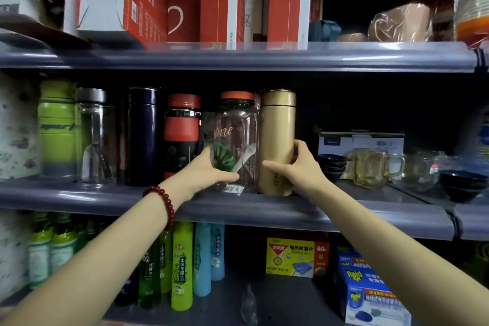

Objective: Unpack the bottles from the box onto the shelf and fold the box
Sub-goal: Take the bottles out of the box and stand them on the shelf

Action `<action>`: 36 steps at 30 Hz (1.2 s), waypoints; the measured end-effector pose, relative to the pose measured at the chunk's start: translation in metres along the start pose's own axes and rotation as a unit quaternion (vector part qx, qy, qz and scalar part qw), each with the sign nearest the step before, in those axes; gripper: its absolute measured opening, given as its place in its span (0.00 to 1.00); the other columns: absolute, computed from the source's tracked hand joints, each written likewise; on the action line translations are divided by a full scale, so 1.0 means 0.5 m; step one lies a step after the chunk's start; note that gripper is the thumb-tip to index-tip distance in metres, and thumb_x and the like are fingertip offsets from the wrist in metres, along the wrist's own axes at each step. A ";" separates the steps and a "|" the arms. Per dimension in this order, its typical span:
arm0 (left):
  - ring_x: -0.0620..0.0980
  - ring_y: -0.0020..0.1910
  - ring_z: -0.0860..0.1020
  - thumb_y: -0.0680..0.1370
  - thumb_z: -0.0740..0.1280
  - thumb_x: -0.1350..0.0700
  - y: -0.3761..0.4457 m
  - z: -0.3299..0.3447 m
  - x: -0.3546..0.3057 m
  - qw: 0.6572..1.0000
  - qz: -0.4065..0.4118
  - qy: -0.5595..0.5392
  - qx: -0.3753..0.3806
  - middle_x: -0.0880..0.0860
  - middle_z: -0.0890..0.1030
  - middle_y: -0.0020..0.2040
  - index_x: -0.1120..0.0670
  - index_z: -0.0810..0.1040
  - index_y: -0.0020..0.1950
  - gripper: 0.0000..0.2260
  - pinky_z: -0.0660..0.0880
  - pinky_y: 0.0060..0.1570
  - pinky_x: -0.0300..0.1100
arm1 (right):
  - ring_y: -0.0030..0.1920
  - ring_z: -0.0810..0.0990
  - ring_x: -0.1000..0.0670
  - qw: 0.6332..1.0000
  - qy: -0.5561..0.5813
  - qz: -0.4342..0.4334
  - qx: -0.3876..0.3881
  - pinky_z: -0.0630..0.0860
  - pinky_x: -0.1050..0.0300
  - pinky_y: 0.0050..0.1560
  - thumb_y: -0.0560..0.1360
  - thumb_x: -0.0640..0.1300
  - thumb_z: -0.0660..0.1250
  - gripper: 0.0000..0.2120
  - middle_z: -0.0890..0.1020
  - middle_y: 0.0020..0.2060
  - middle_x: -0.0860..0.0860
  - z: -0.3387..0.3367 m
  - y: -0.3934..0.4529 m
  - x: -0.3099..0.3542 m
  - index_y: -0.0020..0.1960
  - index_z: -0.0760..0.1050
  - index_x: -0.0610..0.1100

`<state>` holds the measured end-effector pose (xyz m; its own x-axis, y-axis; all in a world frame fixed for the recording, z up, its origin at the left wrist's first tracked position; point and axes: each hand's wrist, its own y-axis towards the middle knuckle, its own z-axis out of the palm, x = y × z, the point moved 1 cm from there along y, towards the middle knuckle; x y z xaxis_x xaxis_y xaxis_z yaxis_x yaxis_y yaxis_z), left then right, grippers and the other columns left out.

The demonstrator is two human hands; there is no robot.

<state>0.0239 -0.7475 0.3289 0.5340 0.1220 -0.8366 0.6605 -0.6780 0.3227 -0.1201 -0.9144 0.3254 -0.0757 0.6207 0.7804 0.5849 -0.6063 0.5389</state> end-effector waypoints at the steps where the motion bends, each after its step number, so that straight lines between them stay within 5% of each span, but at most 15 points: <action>1: 0.41 0.56 0.69 0.64 0.79 0.54 0.001 0.003 -0.001 1.000 -0.004 -0.004 -0.009 0.51 0.69 0.71 0.53 0.58 0.75 0.45 0.64 0.60 0.38 | 0.56 0.77 0.48 1.000 0.002 0.000 0.005 0.77 0.48 0.57 0.62 0.58 0.78 0.42 0.76 0.60 0.50 -0.001 0.001 -0.002 0.69 0.62 0.49; 6: 0.55 0.65 0.70 0.59 0.79 0.41 -0.003 0.062 -0.001 0.979 0.013 0.131 -0.158 0.56 0.70 0.67 0.54 0.61 0.70 0.46 0.69 0.61 0.46 | 0.55 0.76 0.49 1.000 -0.015 -0.010 -0.017 0.76 0.52 0.55 0.62 0.57 0.78 0.42 0.75 0.57 0.52 0.001 0.001 -0.004 0.69 0.62 0.49; 11: 0.39 0.45 0.72 0.59 0.81 0.47 0.016 0.021 -0.006 0.996 -0.015 -0.044 -0.071 0.48 0.75 0.57 0.52 0.61 0.69 0.45 0.70 0.42 0.35 | 0.56 0.77 0.47 1.000 -0.021 0.004 -0.012 0.78 0.46 0.56 0.61 0.58 0.78 0.42 0.76 0.58 0.50 0.000 -0.002 0.000 0.68 0.62 0.49; 16: 0.50 0.61 0.73 0.57 0.81 0.43 0.011 0.024 0.005 0.994 0.045 0.006 -0.103 0.49 0.75 0.63 0.46 0.63 0.69 0.45 0.71 0.63 0.49 | 0.56 0.78 0.45 0.999 -0.019 0.024 -0.012 0.78 0.43 0.56 0.60 0.58 0.78 0.42 0.77 0.59 0.48 -0.003 -0.020 0.017 0.68 0.64 0.49; 20: 0.47 0.56 0.71 0.56 0.79 0.39 0.011 0.005 0.010 0.994 0.076 0.032 -0.075 0.47 0.75 0.60 0.46 0.65 0.67 0.43 0.74 0.56 0.43 | 0.57 0.78 0.45 0.999 0.003 0.041 -0.006 0.77 0.41 0.57 0.62 0.56 0.77 0.41 0.77 0.59 0.47 -0.003 -0.041 0.026 0.69 0.63 0.48; 23: 0.44 0.51 0.69 0.57 0.78 0.38 0.011 0.002 0.019 0.993 0.092 0.037 -0.059 0.45 0.74 0.54 0.45 0.65 0.65 0.41 0.67 0.45 0.34 | 0.58 0.77 0.45 0.999 -0.008 0.051 -0.016 0.76 0.41 0.59 0.65 0.55 0.76 0.39 0.76 0.60 0.48 0.002 -0.052 0.027 0.70 0.62 0.49; 31: 0.51 0.56 0.75 0.58 0.78 0.38 -0.016 0.007 0.026 0.989 0.102 0.066 -0.084 0.53 0.78 0.59 0.50 0.68 0.61 0.37 0.69 0.48 0.38 | 0.55 0.79 0.46 0.998 -0.030 0.048 -0.021 0.78 0.44 0.54 0.67 0.56 0.74 0.34 0.78 0.58 0.49 0.010 -0.068 0.037 0.68 0.63 0.51; 36: 0.47 0.47 0.73 0.58 0.78 0.39 -0.036 0.004 0.020 0.989 0.094 0.069 -0.090 0.51 0.79 0.56 0.50 0.69 0.57 0.35 0.68 0.46 0.37 | 0.55 0.78 0.48 0.997 -0.045 0.039 -0.038 0.78 0.45 0.56 0.67 0.58 0.73 0.35 0.77 0.58 0.51 0.014 -0.074 0.037 0.69 0.63 0.51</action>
<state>0.0163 -0.7357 0.3138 0.7158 0.1119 -0.6893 0.6186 -0.5595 0.5516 -0.1375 -0.8771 0.3179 0.0424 0.6092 0.7919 0.5222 -0.6892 0.5023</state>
